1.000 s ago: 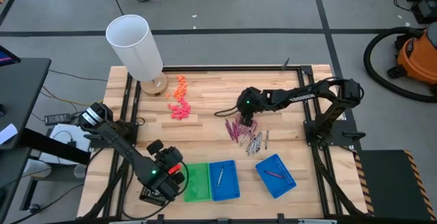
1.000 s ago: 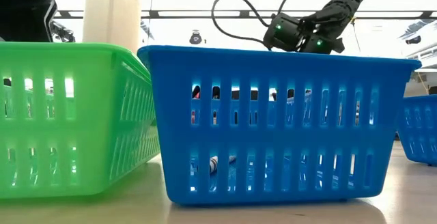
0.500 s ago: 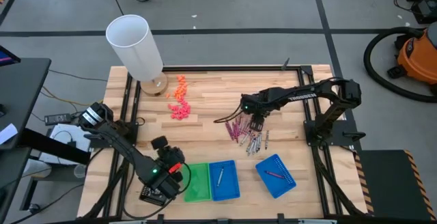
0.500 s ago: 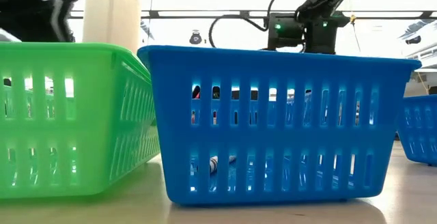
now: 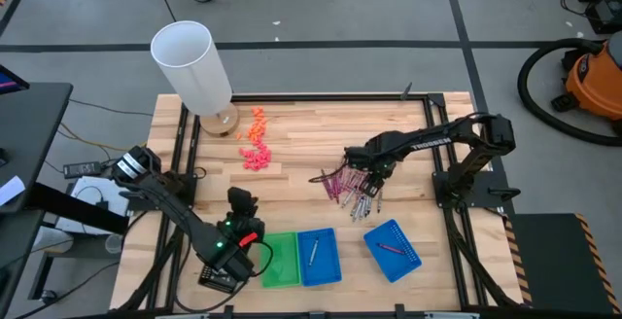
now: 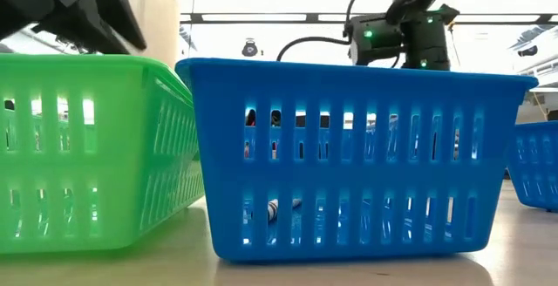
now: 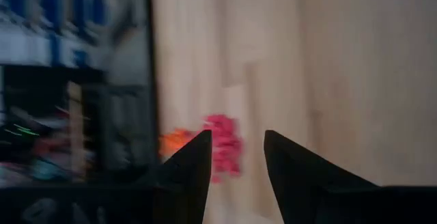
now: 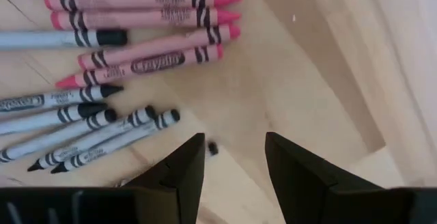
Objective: Sort crayons
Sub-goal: Put the black crayon into the left blue bin
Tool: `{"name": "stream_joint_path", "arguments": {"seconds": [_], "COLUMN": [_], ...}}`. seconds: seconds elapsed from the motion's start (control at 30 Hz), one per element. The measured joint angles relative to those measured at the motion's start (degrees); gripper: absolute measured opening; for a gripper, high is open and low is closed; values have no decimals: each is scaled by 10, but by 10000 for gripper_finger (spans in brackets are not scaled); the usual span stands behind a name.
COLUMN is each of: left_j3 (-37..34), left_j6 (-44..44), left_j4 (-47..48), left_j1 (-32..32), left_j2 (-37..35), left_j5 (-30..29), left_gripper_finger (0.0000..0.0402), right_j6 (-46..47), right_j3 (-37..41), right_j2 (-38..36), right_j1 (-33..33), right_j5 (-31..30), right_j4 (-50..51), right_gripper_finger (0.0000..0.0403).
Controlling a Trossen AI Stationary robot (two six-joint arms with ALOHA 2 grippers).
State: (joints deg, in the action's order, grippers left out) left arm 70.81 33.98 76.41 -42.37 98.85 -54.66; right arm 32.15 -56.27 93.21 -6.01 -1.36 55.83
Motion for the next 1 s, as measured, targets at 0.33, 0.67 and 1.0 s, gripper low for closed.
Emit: {"name": "stream_joint_path", "arguments": {"seconds": [0.33, 0.67, 1.0], "left_j3": [0, -46, -200], "left_j6": [-81, -268, -363], "left_j4": [48, -86, -307], "left_j1": [-17, 3, 21], "left_j2": [-41, -135, -285], "left_j5": [-90, -31, 38], "left_gripper_finger": [146, 146, 146], "right_j6": [130, 245, 328], "right_j3": [8, 8, 30], "right_j2": [0, -3, -4], "right_j1": [86, 140, 166], "right_j5": [-37, -58, -64], "right_j4": [-6, -18, -37], "right_gripper_finger": [164, 164, 164]}}
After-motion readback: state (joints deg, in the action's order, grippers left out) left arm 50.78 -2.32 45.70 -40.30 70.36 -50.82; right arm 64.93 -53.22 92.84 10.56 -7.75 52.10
